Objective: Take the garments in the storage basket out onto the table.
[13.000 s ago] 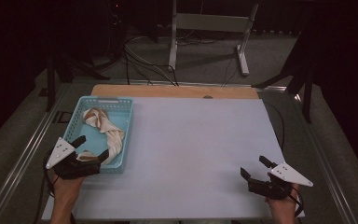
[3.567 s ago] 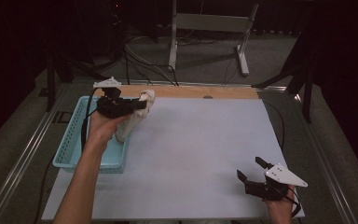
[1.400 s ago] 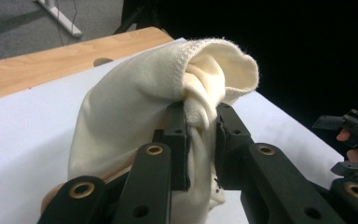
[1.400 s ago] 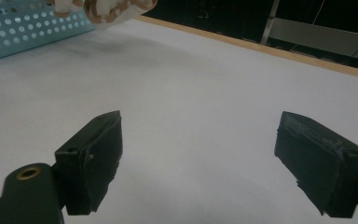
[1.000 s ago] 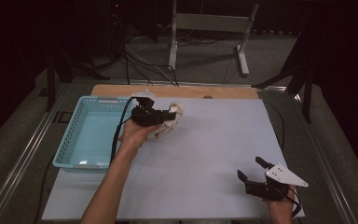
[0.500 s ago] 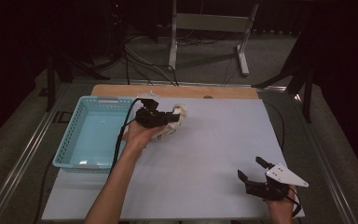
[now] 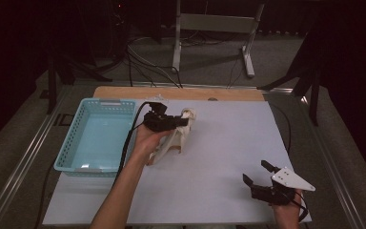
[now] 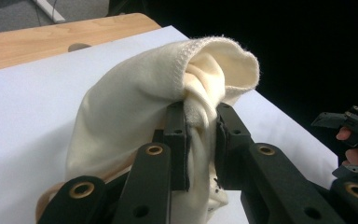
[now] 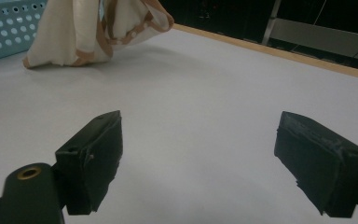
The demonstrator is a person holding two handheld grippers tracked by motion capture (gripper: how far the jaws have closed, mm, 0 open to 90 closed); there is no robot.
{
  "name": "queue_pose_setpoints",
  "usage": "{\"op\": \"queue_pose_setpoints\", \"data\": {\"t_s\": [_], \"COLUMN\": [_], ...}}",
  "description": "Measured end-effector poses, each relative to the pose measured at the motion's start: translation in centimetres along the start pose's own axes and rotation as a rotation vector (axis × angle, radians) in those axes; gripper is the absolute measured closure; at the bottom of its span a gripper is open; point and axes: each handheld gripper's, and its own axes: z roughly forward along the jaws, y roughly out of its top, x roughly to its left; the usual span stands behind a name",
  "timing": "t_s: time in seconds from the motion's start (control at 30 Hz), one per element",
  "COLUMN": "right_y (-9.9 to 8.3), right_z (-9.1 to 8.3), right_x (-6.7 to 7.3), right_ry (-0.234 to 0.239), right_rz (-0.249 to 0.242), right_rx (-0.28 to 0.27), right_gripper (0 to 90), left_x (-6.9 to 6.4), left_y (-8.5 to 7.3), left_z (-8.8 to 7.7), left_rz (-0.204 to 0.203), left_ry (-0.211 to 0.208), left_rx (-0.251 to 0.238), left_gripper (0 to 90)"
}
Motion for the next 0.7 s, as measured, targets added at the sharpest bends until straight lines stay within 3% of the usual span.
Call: {"op": "queue_pose_setpoints", "data": {"t_s": [0.7], "right_y": [0.0], "right_z": [0.0], "right_x": [0.1], "right_ry": [0.004], "right_rz": [-0.001], "right_rx": [0.002], "right_gripper": [15.5], "left_x": [-0.5], "left_y": [-0.6], "left_z": [2.1], "left_rz": [-0.013], "left_ry": [0.007], "left_rx": [0.022], "left_gripper": [76.0]}}
